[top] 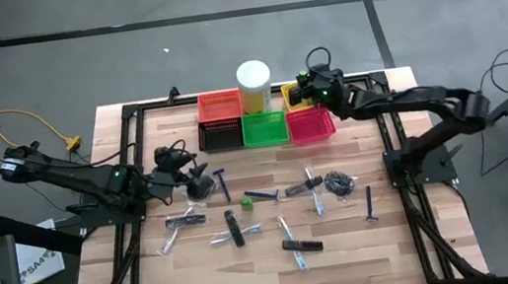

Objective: Pick & Place Travel size toiletries
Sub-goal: Put the green shampoo into the yellow bin

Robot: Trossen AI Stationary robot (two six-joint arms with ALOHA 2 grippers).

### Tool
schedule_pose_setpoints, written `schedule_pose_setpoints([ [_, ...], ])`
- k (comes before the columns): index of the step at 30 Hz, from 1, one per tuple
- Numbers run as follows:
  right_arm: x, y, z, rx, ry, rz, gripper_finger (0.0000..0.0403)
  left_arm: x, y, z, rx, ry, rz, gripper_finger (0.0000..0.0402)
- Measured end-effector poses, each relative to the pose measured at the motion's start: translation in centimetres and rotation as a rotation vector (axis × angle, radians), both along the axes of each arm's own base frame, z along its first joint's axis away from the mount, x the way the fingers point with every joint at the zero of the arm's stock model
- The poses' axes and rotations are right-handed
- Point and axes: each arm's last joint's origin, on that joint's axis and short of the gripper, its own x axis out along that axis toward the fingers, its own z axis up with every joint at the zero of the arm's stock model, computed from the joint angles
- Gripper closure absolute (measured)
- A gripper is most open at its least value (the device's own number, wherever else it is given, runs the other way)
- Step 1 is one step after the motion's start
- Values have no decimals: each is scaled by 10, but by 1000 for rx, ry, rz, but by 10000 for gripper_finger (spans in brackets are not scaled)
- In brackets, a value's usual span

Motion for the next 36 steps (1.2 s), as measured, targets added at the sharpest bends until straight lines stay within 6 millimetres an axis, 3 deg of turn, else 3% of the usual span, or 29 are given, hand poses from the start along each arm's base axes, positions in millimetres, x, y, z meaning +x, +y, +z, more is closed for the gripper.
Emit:
schedule_pose_setpoints([
  [6, 9, -19, -26, 0, -5, -35, 308, -1, 2, 0, 8, -33, 84, 177],
  [13, 3, -34, -36, 34, -35, -101, 307, -3, 3, -1, 29, -15, 106, 177],
  [24, 2, -34, -37, 40, -24, -105, 303, -5, 5, -2, 84, -1, 162, 177],
  [36, 4, -35, -53, 73, 28, -113, 303, -6, 5, -3, 88, 10, 162, 177],
])
